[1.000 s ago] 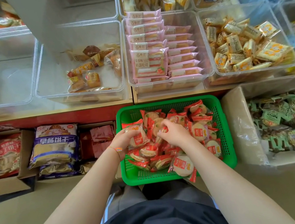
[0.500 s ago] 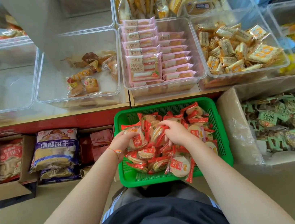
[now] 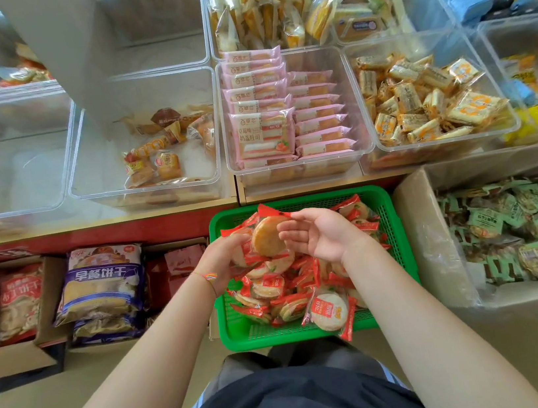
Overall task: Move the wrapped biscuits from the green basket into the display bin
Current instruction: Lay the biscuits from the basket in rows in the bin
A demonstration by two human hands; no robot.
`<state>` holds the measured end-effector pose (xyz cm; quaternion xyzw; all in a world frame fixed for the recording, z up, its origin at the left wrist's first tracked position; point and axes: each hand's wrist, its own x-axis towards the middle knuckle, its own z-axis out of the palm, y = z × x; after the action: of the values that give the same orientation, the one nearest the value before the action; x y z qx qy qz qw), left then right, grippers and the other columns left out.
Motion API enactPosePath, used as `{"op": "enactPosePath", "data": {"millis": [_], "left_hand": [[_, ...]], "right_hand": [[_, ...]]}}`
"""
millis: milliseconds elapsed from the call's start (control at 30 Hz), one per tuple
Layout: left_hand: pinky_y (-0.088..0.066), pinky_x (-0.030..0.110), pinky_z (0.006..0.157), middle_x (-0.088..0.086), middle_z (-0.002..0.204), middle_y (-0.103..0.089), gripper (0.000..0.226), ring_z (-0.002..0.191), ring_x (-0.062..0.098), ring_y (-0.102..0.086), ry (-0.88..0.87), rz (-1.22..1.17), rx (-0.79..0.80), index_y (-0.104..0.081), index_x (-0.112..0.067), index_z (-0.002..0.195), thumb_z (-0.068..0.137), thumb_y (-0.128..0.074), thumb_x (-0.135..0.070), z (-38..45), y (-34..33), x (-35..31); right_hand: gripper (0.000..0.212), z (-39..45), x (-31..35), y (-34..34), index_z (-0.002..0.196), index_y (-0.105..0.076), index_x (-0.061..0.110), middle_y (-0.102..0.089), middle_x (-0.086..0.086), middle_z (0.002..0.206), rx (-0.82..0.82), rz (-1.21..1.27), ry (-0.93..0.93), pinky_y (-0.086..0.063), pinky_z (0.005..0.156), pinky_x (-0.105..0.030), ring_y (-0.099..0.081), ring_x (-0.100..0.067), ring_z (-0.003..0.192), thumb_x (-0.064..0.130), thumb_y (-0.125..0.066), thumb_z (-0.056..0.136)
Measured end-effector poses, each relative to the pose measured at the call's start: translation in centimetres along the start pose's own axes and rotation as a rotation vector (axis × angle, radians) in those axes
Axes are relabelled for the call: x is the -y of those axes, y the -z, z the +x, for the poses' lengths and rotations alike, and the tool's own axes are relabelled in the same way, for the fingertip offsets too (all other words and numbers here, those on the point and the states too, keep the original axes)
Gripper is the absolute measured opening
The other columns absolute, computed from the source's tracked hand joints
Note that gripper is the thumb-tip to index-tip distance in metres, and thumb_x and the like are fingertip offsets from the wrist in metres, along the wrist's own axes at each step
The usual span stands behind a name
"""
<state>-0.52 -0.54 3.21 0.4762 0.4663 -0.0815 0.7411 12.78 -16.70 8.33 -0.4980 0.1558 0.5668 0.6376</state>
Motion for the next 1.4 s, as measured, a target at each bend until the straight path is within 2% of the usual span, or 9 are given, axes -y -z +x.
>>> {"op": "enactPosePath", "data": {"millis": [133, 400, 500, 733, 867, 933, 1067, 1200, 1400], "left_hand": [[-0.052, 0.043, 0.091, 0.015, 0.109, -0.069, 0.053, 0.097, 0.028, -0.065, 0.033, -0.013, 0.154, -0.065, -0.010, 0.121, 0.079, -0.064, -0.042, -0.8, -0.7, -0.8], [-0.056, 0.034, 0.076, 0.016, 0.104, -0.070, 0.049, 0.087, 0.023, -0.067, 0.015, 0.040, 0.383, -0.061, -0.008, 0.122, 0.079, -0.073, -0.027, -2.3, 0.3, -2.1], [-0.050, 0.044, 0.095, 0.022, 0.120, -0.063, 0.060, 0.104, 0.032, -0.062, 0.004, 0.050, 0.420, -0.057, -0.006, 0.129, 0.075, -0.077, -0.025, -2.3, 0.5, -2.2], [-0.050, 0.041, 0.096, 0.008, 0.112, -0.069, 0.063, 0.103, 0.023, -0.064, 0.019, 0.151, 0.504, -0.059, -0.013, 0.125, 0.071, -0.080, -0.036, -3.6, 2.6, -3.2], [-0.058, 0.035, 0.078, 0.012, 0.108, -0.071, 0.045, 0.095, 0.023, -0.069, -0.034, 0.016, 0.375, -0.060, -0.006, 0.123, 0.082, -0.074, -0.019, -4.4, 6.0, -3.1], [-0.058, 0.033, 0.073, 0.013, 0.109, -0.072, 0.049, 0.094, 0.023, -0.070, -0.065, -0.079, 0.275, -0.059, -0.005, 0.125, 0.080, -0.074, -0.018, -4.5, 8.5, -3.1], [-0.057, 0.033, 0.072, 0.014, 0.111, -0.071, 0.048, 0.094, 0.023, -0.069, -0.140, -0.109, 0.192, -0.058, -0.006, 0.128, 0.083, -0.073, -0.016, -5.3, 15.1, -3.3], [-0.054, 0.039, 0.082, 0.009, 0.109, -0.070, 0.042, 0.098, 0.023, -0.065, -0.134, -0.125, 0.193, -0.067, -0.018, 0.119, 0.082, -0.071, -0.038, -7.6, 24.4, -4.0], [-0.053, 0.047, 0.086, 0.018, 0.108, -0.069, 0.039, 0.083, 0.027, -0.068, -0.206, -0.154, 0.001, -0.069, -0.009, 0.108, 0.083, -0.068, -0.038, -10.1, 39.5, -6.2]], "right_hand": [[0.020, 0.1, -0.2, -0.4, 0.091, -0.061, -0.003, -0.071, -0.009, 0.070, -0.028, 0.106, -0.048, -0.056, 0.052, -0.025, -0.068, -0.015, 0.056, 0.006, -0.044, 0.098], [0.032, 1.0, -1.0, -1.3, 0.065, -0.057, 0.015, -0.040, 0.001, 0.045, -0.093, -0.115, -0.012, -0.033, 0.049, -0.024, -0.036, -0.013, 0.041, 0.034, -0.063, 0.090], [0.040, 1.2, -1.2, -2.2, 0.062, -0.047, 0.017, -0.032, 0.003, 0.042, -0.003, -0.194, -0.001, -0.026, 0.046, -0.024, -0.029, -0.012, 0.039, 0.041, -0.061, 0.091], [0.039, 0.6, -2.1, -5.2, 0.076, -0.058, 0.010, -0.058, -0.008, 0.074, 0.164, -0.096, -0.010, -0.053, 0.069, -0.032, -0.060, -0.019, 0.067, 0.041, -0.051, 0.097], [0.040, 0.9, -3.4, -7.7, 0.120, -0.061, 0.014, -0.064, -0.019, 0.119, 0.029, -0.098, 0.104, -0.046, 0.100, -0.047, -0.063, -0.034, 0.106, 0.046, -0.053, 0.095], [0.038, 1.2, -4.2, -9.3, 0.120, -0.056, 0.028, -0.062, -0.020, 0.127, 0.019, -0.147, 0.155, -0.046, 0.103, -0.053, -0.061, -0.037, 0.116, 0.055, -0.053, 0.094], [0.066, 2.6, -7.4, -14.9, 0.131, -0.055, 0.015, -0.066, -0.017, 0.123, 0.045, -0.265, 0.213, -0.048, 0.099, -0.052, -0.065, -0.031, 0.108, 0.056, -0.066, 0.081], [0.040, 4.8, -12.4, -24.3, 0.124, -0.061, 0.004, -0.069, -0.019, 0.117, -0.079, -0.374, 0.277, -0.053, 0.094, -0.049, -0.068, -0.029, 0.098, 0.024, -0.070, 0.090], [0.030, 7.2, -18.1, -37.2, 0.115, -0.064, 0.013, -0.071, -0.010, 0.105, -0.060, -0.331, 0.307, -0.056, 0.081, -0.041, -0.069, -0.024, 0.090, 0.026, -0.071, 0.089]]}}
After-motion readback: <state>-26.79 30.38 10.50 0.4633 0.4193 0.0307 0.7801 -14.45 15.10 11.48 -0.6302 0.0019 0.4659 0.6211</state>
